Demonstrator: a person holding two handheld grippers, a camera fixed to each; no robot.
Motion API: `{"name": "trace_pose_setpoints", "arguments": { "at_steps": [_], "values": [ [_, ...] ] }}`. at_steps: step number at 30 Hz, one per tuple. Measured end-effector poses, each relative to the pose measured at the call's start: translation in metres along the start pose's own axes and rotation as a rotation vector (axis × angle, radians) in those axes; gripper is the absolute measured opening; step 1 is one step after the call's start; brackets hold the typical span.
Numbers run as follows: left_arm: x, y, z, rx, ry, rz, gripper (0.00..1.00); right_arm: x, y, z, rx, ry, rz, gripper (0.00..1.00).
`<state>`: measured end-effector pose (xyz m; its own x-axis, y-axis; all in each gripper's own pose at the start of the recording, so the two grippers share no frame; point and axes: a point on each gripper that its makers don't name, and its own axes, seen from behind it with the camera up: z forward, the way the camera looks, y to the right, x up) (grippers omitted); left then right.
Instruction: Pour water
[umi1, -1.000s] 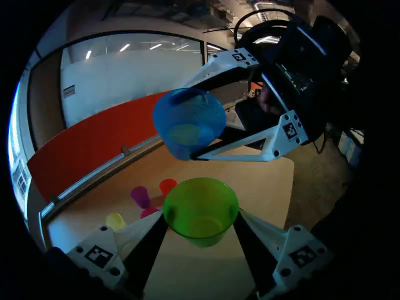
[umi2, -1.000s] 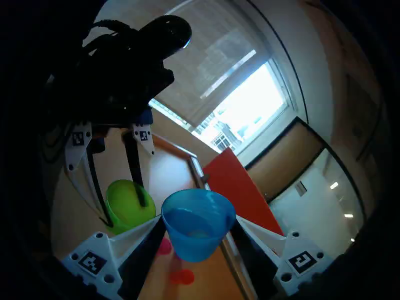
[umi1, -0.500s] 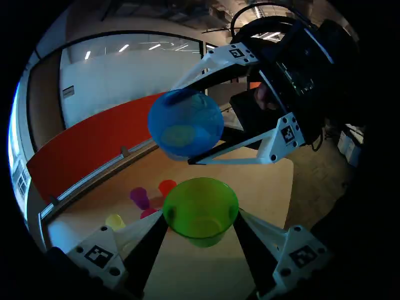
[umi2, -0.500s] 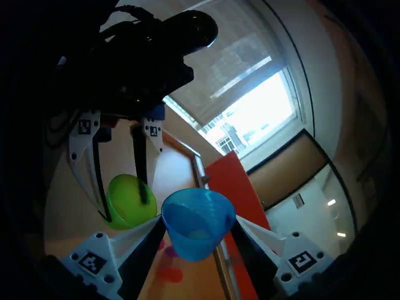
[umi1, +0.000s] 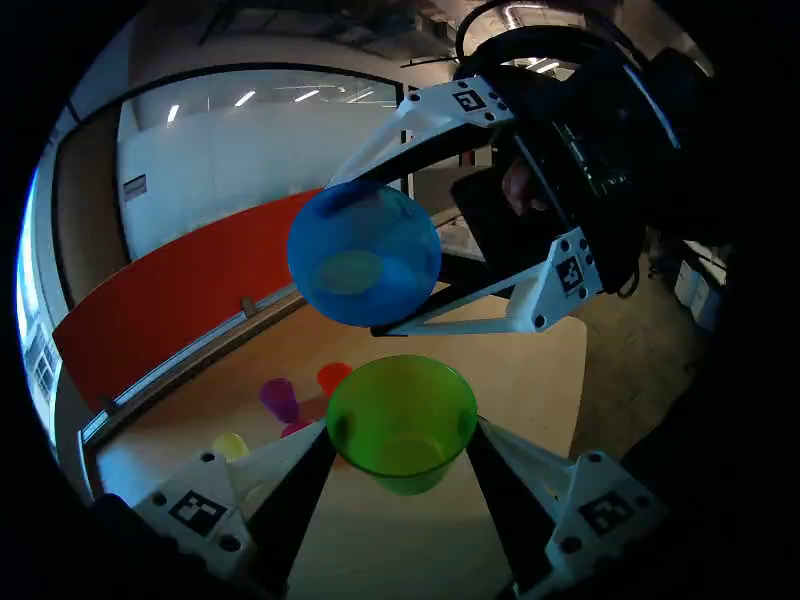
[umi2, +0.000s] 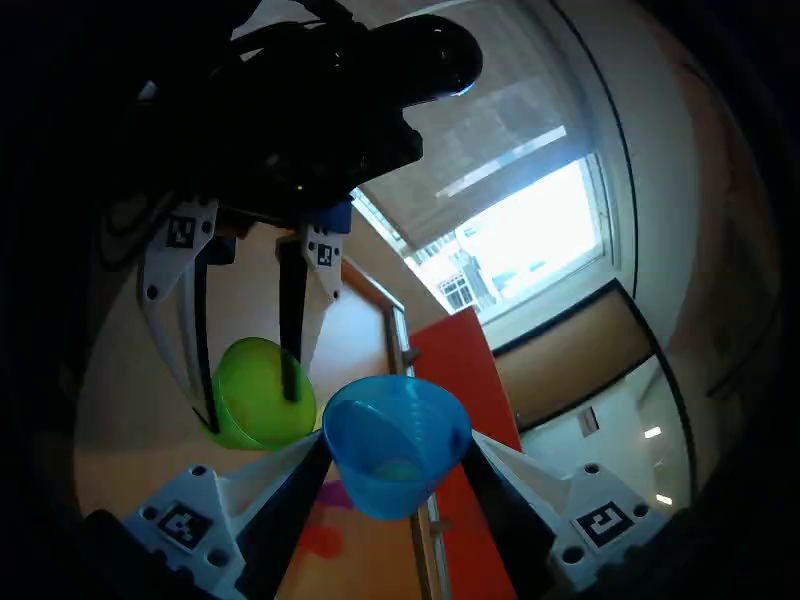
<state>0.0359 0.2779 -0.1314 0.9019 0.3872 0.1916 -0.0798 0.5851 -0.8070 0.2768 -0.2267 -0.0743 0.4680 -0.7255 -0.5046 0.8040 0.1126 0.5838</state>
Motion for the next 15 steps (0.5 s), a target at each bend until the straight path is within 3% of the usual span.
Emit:
{"name": "trace_pose_setpoints", "arguments": {
  "at_steps": [15],
  "values": [
    [0.0031,0.0022,0.0013,-0.001,0.005,-0.002,0.86,0.0055,0.0004,-0.0007,0.01,-0.005,-0.077,0.91]
  ]
}}
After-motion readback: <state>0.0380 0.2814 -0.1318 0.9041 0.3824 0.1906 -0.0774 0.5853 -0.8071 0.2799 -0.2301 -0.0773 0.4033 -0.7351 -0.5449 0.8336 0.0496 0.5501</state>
